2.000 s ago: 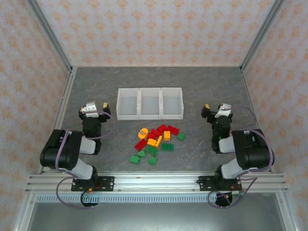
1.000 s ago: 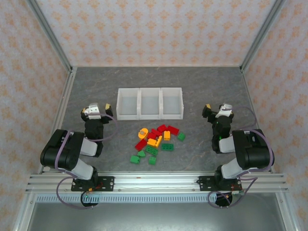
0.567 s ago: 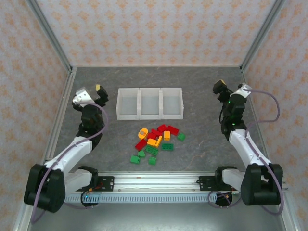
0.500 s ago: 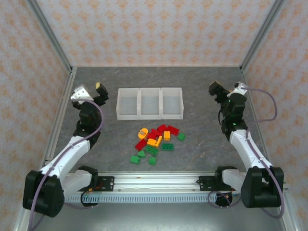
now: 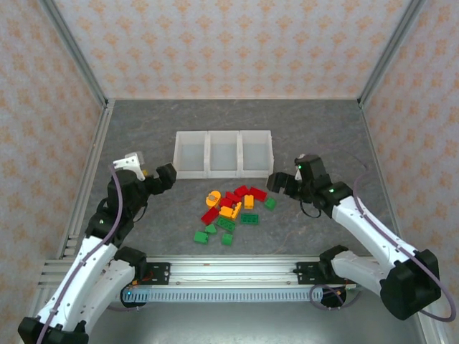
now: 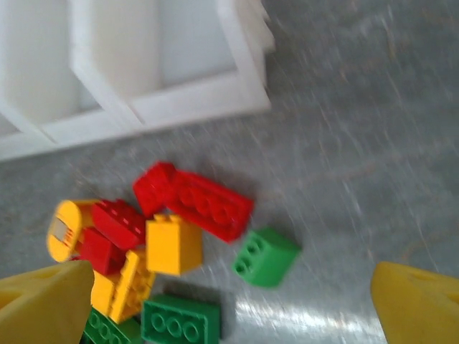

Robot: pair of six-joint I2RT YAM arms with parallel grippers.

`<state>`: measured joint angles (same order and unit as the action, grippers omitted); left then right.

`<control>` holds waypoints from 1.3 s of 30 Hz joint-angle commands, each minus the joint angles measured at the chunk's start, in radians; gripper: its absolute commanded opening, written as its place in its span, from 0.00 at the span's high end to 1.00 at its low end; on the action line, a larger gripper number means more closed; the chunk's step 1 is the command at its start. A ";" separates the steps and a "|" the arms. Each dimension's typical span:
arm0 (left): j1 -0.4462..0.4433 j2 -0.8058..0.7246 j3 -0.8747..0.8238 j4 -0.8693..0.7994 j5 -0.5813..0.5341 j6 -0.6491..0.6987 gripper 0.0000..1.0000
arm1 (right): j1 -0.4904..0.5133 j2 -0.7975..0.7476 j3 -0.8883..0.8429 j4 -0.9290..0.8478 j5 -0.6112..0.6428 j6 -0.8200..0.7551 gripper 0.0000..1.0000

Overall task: Sort the legos into containers by color
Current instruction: Pick up the lego from the bottom-center of the table.

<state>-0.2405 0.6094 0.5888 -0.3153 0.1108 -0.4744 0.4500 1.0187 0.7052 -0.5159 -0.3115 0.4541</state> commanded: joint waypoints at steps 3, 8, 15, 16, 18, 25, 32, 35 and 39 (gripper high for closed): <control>-0.002 0.061 0.006 -0.036 0.091 0.001 0.01 | 0.100 0.027 -0.042 -0.084 0.160 0.210 0.00; -0.001 0.073 0.027 -0.047 0.149 0.034 0.01 | 0.159 0.131 -0.035 -0.044 0.193 0.238 0.04; 0.000 -0.013 0.029 -0.052 0.143 0.086 0.01 | 0.200 0.290 0.040 -0.047 0.253 0.190 0.09; 0.000 -0.020 0.029 -0.050 0.146 0.085 0.01 | 0.206 0.301 0.052 -0.051 0.262 0.181 0.10; 0.000 -0.042 0.028 -0.046 0.144 0.088 0.01 | 0.213 0.319 0.074 -0.058 0.274 0.160 0.13; 0.000 -0.106 0.010 -0.019 0.133 0.088 0.01 | 0.216 0.417 0.142 -0.071 0.270 0.079 0.25; 0.000 -0.158 0.000 -0.007 0.119 0.090 0.01 | 0.227 0.486 0.182 -0.097 0.271 0.016 0.26; 0.000 -0.178 -0.010 0.005 0.120 0.090 0.01 | 0.230 0.506 0.192 -0.112 0.273 0.000 0.26; 0.000 -0.184 -0.014 0.009 0.121 0.088 0.01 | 0.231 0.521 0.191 -0.114 0.288 -0.007 0.27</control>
<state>-0.2405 0.4339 0.5907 -0.3416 0.2462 -0.4095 0.6735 1.5276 0.8749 -0.5892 -0.0692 0.4702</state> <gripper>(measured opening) 0.992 0.730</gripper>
